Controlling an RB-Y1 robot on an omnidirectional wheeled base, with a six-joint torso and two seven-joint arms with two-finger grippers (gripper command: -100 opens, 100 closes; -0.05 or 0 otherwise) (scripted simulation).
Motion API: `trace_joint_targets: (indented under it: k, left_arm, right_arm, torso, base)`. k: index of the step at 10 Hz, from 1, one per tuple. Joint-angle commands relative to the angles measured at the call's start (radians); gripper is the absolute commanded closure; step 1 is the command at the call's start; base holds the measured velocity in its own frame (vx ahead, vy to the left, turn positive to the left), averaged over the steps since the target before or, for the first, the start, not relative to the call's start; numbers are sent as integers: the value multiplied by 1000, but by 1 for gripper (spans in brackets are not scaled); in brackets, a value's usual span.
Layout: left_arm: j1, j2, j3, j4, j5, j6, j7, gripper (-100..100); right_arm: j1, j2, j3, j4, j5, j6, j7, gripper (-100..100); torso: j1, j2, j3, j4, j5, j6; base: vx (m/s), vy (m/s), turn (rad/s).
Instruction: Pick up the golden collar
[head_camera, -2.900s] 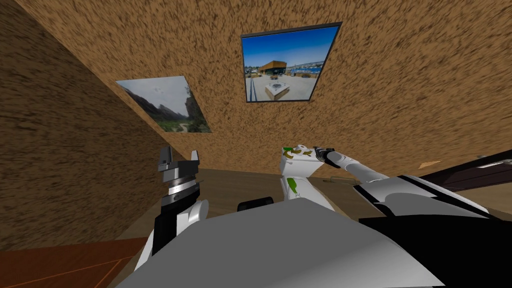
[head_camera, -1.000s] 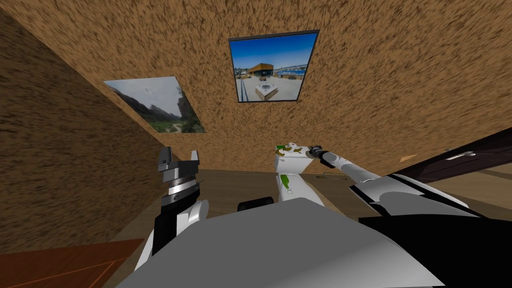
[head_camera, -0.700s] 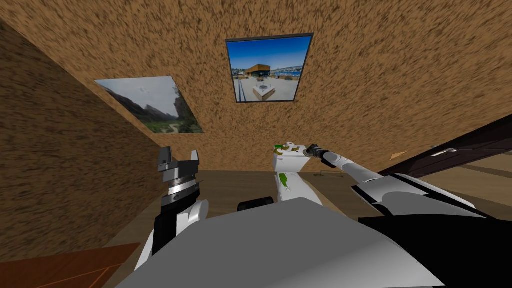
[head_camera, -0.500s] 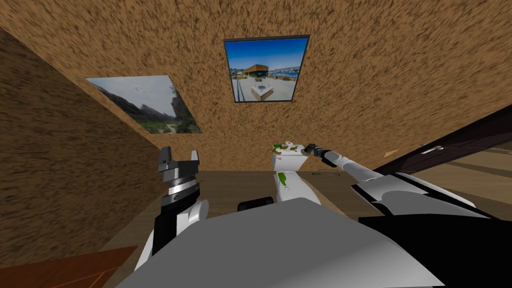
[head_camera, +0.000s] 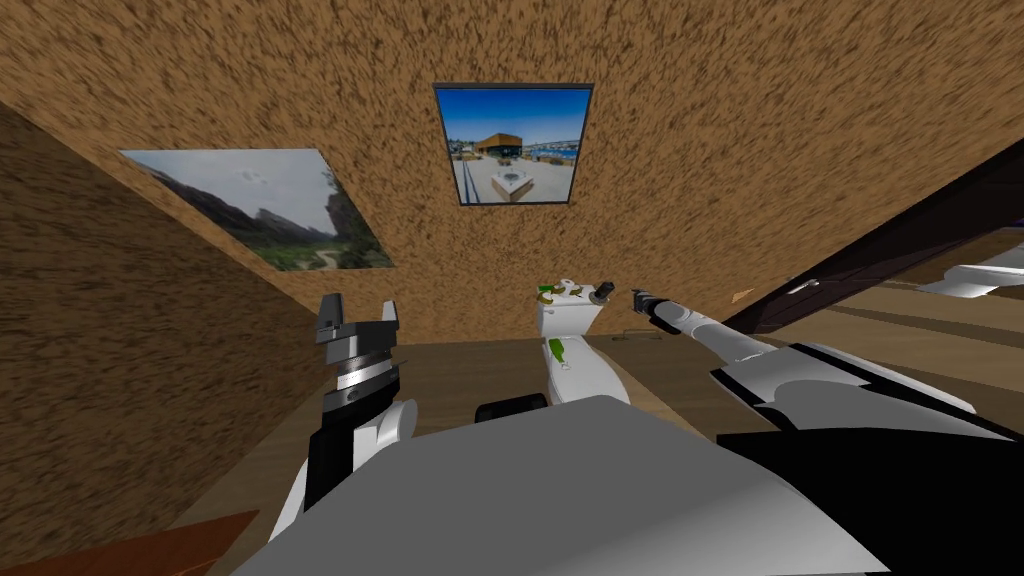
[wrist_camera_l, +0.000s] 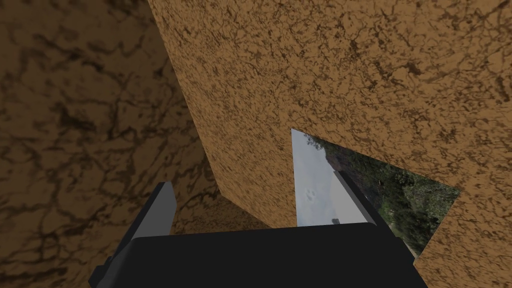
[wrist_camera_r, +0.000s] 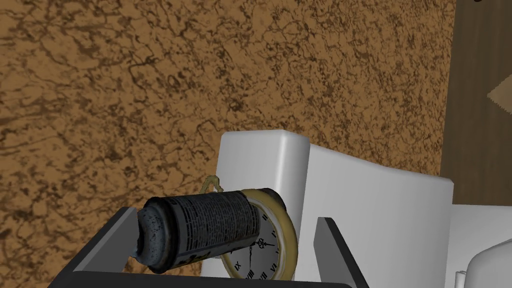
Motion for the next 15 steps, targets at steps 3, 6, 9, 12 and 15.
trace_joint_targets:
  k: [3,6,9,12,15]
  left_arm:
    - [0,0,0,0,0,0,0,0]
    - [0,0,0,0,0,0,0,0]
    - [0,0,0,0,0,0,0,0]
    - [0,0,0,0,0,0,0,0]
    - [0,0,0,0,0,0,0,0]
  right_arm:
    - [12,-7,-18,28,-10,-26,66,-100]
    - [19,-2,-28,23,12,-40,90,-100]
    - [29,22,-51,11,43,-68,149,-100]
    - [34,36,-60,7,51,-79,171,-100]
    - [46,63,-68,4,63,-97,203,-100]
  torso:
    - [4,-7,-4,-2,1,-1]
    - [6,-10,-6,-2,1,-2]
    - [7,-16,-9,-4,1,-2]
    - [4,-10,-6,-3,1,-1]
    - [3,-8,-5,-2,1,0]
  base:
    - [28,40,68]
    - [70,55,77]
    - [149,86,162]
    - [75,44,47]
    - [78,24,92]
